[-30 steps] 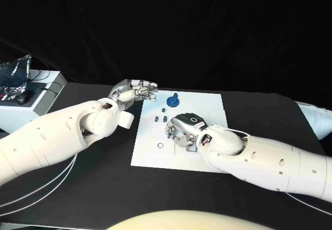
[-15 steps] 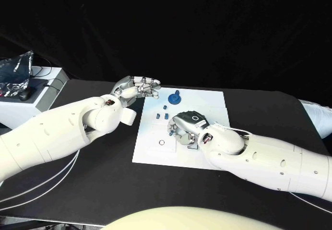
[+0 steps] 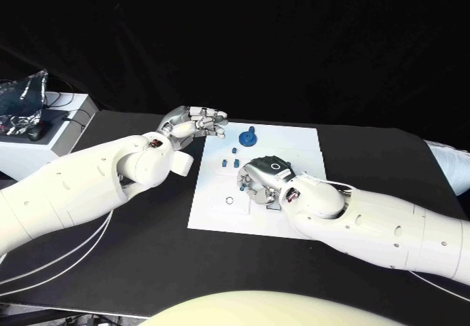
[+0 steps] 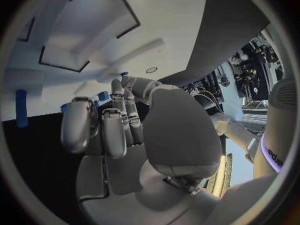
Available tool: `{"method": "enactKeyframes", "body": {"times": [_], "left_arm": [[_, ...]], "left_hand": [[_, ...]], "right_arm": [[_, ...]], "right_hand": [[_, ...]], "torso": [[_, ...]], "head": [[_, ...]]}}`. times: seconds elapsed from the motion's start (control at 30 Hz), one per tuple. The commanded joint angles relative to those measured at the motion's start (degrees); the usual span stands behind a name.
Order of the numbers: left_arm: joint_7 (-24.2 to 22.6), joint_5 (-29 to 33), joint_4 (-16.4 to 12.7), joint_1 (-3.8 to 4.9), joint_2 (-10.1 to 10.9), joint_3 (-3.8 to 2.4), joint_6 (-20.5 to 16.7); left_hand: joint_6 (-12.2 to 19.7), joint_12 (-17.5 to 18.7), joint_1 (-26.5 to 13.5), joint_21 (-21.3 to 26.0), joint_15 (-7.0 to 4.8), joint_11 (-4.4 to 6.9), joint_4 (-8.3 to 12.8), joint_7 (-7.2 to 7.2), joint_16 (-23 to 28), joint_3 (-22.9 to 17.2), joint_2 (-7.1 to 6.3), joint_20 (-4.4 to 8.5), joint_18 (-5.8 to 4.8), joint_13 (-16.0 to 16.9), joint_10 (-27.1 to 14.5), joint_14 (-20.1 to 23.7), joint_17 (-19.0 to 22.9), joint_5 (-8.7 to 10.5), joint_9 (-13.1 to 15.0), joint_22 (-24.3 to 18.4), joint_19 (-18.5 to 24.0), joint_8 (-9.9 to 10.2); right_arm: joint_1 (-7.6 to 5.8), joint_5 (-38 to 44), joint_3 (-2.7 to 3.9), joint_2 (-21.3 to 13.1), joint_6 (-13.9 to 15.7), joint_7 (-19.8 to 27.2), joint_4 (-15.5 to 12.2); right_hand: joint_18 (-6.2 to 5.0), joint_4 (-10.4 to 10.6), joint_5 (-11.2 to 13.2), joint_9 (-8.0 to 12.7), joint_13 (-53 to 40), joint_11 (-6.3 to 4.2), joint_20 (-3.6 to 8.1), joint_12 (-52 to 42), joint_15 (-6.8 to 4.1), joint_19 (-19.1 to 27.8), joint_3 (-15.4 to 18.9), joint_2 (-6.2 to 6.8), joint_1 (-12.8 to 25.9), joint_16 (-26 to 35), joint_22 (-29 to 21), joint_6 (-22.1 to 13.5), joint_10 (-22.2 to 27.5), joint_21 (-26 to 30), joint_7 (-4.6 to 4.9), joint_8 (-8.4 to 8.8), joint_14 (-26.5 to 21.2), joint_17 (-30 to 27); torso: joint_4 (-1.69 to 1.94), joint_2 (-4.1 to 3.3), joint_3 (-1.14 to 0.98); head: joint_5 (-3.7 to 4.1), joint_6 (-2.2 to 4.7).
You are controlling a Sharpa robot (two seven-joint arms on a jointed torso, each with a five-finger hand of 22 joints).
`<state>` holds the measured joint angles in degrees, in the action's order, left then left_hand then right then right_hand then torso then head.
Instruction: Assemble the parts on the task board
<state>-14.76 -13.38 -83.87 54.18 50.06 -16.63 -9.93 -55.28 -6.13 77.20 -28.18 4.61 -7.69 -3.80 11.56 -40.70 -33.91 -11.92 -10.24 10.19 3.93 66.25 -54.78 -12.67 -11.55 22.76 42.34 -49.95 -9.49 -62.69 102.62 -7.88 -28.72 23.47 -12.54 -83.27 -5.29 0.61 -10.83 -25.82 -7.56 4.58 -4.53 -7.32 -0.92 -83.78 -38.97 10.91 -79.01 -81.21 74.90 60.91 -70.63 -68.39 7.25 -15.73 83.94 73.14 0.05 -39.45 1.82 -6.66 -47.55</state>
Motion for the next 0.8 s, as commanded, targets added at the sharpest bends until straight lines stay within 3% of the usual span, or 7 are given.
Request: {"method": "enactKeyframes", "body": {"times": [0.03,0.37,0.5,0.57,0.8], "left_arm": [[-0.17,0.15,-0.19,0.02,-0.05,-0.06,0.51],[0.01,0.12,-0.13,0.02,-0.09,-0.06,0.68],[0.13,0.08,-0.1,0.02,-0.07,-0.06,0.72],[0.18,0.07,-0.09,0.02,-0.05,-0.06,0.74],[0.47,0.05,-0.05,0.02,0.0,-0.06,1.05]], "left_hand": [[0.04,0.26,0.47,0.21,0.27,-0.38,-0.08,0.23,0.2,0.29,0.12,-0.19,0.05,-0.02,-0.17,-0.32,-0.05,-0.26,-0.09,-0.05,-0.23,0.26],[0.04,0.26,0.47,0.21,0.27,-0.38,-0.08,0.23,0.2,0.29,0.12,-0.19,0.05,-0.02,-0.17,-0.32,-0.05,-0.26,-0.09,-0.05,-0.23,0.26],[0.05,0.27,0.46,0.22,0.27,-0.39,-0.09,0.23,0.22,0.29,0.12,-0.19,0.05,-0.02,-0.18,-0.32,-0.07,-0.26,-0.1,-0.06,-0.23,0.26],[0.09,0.33,0.37,0.4,0.32,-0.43,-0.22,0.27,0.45,0.39,0.15,-0.24,0.04,0.01,-0.23,-0.32,-0.22,-0.21,-0.17,-0.16,-0.22,0.3],[0.09,0.33,0.37,0.4,0.32,-0.43,-0.22,0.27,0.45,0.39,0.15,-0.24,0.04,0.01,-0.23,-0.32,-0.22,-0.21,-0.17,-0.16,-0.22,0.3]], "right_arm": [[0.34,1.26,-0.1,0.26,-1.29,-0.58,0.48],[0.57,0.9,-0.19,0.77,-2.65,0.35,1.13],[0.59,0.07,-0.25,0.72,-3.68,1.59,1.17],[0.59,-0.17,-0.26,0.62,-3.84,2.05,1.08],[0.61,-0.45,-0.28,0.15,-2.27,2.47,0.84]], "right_hand": [[1.05,0.0,-0.32,-0.1,-0.03,-1.3,0.27,0.1,-0.44,-0.41,-0.4,-0.69,0.09,-0.01,2.46,0.38,-1.52,0.03,0.04,-0.14,2.55,0.0],[1.0,-0.07,-0.06,-0.19,0.11,-1.19,0.24,0.48,-0.38,-0.31,-0.43,-0.47,0.62,0.11,2.32,0.22,-1.51,0.36,0.19,-0.06,2.51,-0.28],[1.02,-0.1,-0.8,0.07,0.74,-0.46,-0.19,2.05,0.26,-0.15,0.4,0.73,2.17,0.13,2.3,-1.59,-0.05,0.65,0.87,1.14,2.47,-0.44],[0.85,0.2,-1.9,0.44,1.22,-0.2,-0.45,3.12,0.53,0.17,1.55,2.4,3.72,0.05,1.9,-2.98,1.39,1.5,0.6,2.22,2.46,-0.38],[0.04,0.5,-1.63,0.86,2.26,0.44,-0.92,3.64,1.08,1.69,3.16,3.99,5.0,0.64,-0.46,-4.22,5.17,5.98,0.64,3.49,2.01,-1.61]], "torso": [[-0.01,-0.05,-0.02],[-0.07,-0.01,0.01],[-0.07,0.02,-0.03],[-0.09,0.02,-0.07],[-0.09,0.06,-0.07]], "head": [[-0.12,-0.13],[-0.14,-0.47],[-0.15,-0.59],[-0.19,-0.53],[-0.11,-0.39]]}}
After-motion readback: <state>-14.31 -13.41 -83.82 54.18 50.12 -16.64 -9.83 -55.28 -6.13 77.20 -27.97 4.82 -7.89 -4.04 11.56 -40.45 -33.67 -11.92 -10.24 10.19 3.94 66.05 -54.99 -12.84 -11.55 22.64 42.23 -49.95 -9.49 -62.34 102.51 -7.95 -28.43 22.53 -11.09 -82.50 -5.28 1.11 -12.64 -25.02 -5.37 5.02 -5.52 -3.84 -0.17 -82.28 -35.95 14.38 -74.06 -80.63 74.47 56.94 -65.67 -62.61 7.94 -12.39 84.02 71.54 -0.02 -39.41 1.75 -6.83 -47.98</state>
